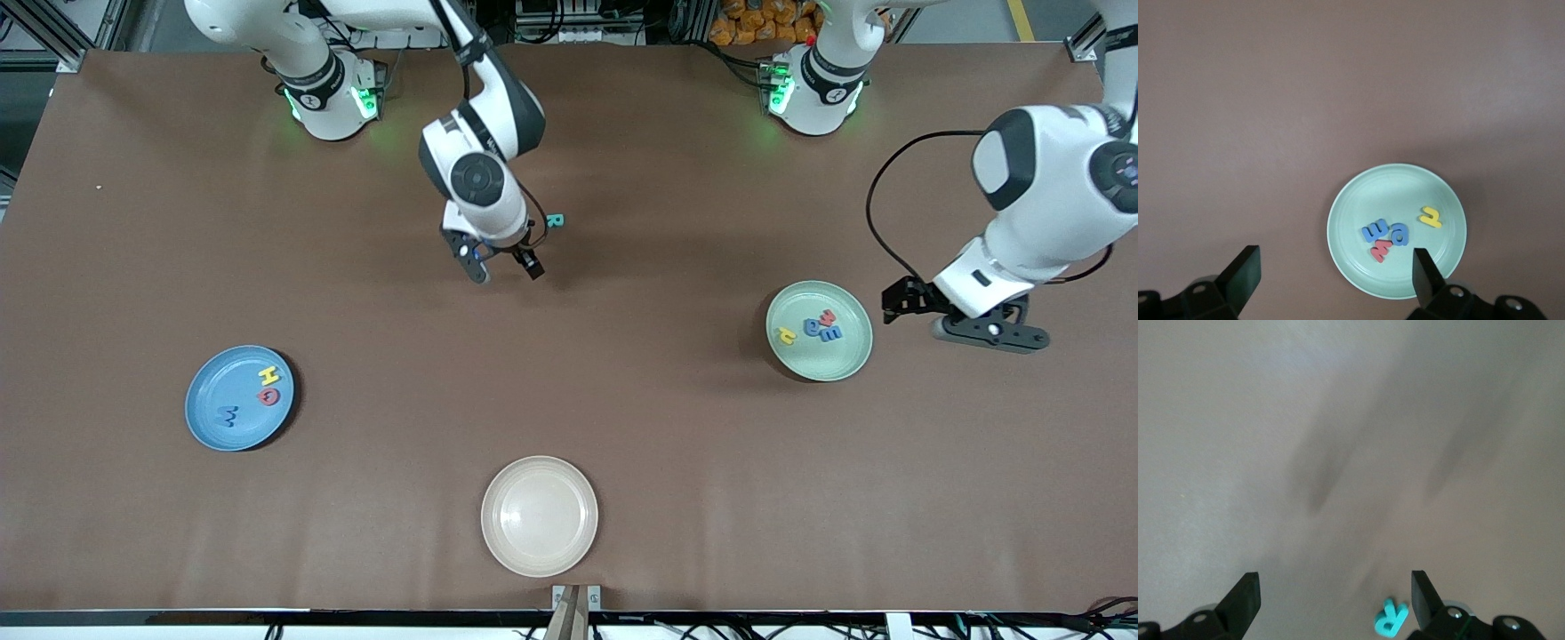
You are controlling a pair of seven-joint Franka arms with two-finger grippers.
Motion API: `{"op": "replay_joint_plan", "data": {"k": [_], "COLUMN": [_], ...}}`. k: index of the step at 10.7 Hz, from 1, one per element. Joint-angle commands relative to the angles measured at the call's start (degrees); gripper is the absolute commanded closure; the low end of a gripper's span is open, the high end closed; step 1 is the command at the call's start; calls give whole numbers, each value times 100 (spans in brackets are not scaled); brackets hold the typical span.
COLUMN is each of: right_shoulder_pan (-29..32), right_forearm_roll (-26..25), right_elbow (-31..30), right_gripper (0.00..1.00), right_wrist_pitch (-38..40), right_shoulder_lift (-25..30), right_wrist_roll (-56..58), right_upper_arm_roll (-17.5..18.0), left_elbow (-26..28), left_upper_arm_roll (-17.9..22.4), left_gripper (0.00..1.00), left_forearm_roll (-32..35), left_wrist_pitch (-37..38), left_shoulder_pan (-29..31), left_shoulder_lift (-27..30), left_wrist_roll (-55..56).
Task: Sort uppercase to blue plate, lowercase to green plate
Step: 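Move the right gripper to the teal R while the left gripper withdraws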
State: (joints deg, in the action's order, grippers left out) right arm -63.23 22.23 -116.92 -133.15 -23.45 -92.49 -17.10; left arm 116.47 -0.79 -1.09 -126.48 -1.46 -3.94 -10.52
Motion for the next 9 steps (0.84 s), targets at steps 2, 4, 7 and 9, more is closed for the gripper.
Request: {"op": "replay_joint_plan", "data": {"k": [2, 4, 7, 9], "right_shoulder_pan": [-627, -909, -1156, -1156], "right_forearm_roll": [-69, -174, -1532, -1827], "right_elbow": [-568, -701, -701, -675], "right_gripper": [0, 0, 0, 0], "right_wrist_pitch": [-736, -993, -1002, -1124], "right_shoulder_lift": [148, 148, 35, -132], "right_wrist_roll": [-1513, -2322, -4315, -4708], "right_upper_arm_roll": [-21, -21, -12, 66], "left_elbow": [-352, -520, -1081, -1048], "left_upper_arm_roll": [-52, -96, -167, -175], "left_gripper": [0, 0, 0, 0], "left_forearm_roll": [-110, -93, 82, 74], "left_wrist_pitch": [763, 1107, 1932, 2233], "left_shoulder_pan": [41, 14, 14, 32], "left_shoulder_lift": [446, 490, 499, 849], "left_wrist_roll": [163, 1765, 1843, 1843]}}
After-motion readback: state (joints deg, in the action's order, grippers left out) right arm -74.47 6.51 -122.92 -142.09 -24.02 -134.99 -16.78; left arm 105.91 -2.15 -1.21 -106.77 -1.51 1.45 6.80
